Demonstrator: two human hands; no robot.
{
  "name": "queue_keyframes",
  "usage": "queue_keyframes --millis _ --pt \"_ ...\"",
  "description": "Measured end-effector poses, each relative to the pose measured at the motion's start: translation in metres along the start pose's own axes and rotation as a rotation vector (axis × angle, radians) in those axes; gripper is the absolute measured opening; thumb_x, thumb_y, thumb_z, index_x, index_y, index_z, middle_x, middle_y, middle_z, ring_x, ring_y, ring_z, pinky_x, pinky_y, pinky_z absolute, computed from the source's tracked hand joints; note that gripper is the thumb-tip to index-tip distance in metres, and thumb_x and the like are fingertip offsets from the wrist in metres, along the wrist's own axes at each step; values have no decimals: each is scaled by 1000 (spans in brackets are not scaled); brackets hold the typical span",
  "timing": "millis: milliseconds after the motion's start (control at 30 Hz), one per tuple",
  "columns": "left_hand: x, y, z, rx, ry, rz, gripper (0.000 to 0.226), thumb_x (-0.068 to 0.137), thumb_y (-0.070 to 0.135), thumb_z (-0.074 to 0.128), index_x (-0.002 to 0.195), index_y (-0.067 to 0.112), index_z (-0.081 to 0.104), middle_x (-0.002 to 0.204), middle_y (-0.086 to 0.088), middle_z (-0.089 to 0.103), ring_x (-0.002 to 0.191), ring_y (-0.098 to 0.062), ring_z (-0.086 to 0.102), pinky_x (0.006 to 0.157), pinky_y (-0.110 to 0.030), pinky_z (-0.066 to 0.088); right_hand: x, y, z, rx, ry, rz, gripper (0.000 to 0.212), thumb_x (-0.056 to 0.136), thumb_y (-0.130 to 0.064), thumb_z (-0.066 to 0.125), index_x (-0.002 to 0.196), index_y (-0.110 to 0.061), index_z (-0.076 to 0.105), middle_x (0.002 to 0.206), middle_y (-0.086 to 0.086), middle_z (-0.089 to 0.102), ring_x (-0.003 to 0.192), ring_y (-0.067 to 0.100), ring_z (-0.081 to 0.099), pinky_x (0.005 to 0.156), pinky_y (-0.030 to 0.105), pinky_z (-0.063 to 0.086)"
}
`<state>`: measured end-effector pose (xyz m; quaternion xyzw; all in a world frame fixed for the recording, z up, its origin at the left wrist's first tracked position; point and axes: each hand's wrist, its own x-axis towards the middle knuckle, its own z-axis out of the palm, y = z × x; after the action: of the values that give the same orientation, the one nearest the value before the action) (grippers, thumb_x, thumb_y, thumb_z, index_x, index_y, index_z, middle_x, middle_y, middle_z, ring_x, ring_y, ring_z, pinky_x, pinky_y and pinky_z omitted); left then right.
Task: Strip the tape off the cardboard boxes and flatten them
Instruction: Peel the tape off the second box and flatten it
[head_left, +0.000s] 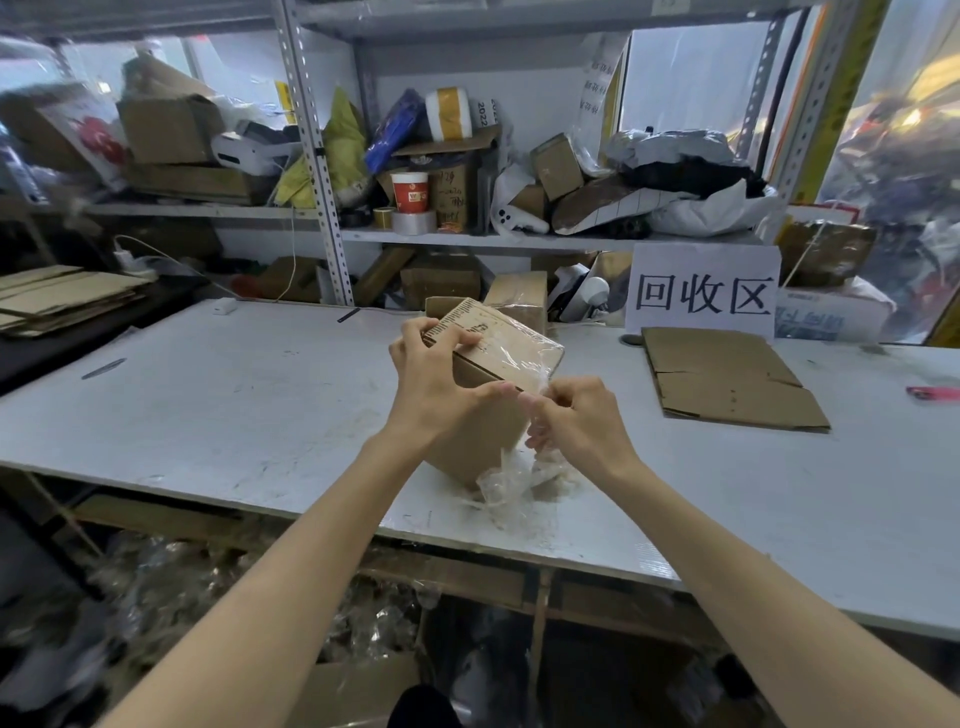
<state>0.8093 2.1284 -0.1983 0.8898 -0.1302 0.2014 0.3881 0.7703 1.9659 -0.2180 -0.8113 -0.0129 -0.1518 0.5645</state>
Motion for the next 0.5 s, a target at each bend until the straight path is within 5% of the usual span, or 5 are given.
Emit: queue_keyframes --millis 233,400,500 --pt "12 -5 -10 -18 -103 27 58 73 24 85 126 24 61 144 -5 31 136 -23 31 111 -28 29 4 2 -11 100 -296 -51 25 84 6 61 66 16 47 83 39 61 73 31 61 59 28 47" --pt "3 -7 -4 -67 -183 29 95 55 49 92 134 24 45 153 3 10 144 -16 15 118 -32 22 4 3 -22 80 -447 -75 28 88 0 59 64 5 46 67 14 44 67 21 38 58 27 32" --pt "0 -5 1 -30 -118 17 105 47 53 93 133 19 42 150 0 12 144 -20 16 120 -37 24 5 3 -27 22 -514 -64 32 94 -12 57 76 14 52 79 26 52 72 24 44 66 34 36"
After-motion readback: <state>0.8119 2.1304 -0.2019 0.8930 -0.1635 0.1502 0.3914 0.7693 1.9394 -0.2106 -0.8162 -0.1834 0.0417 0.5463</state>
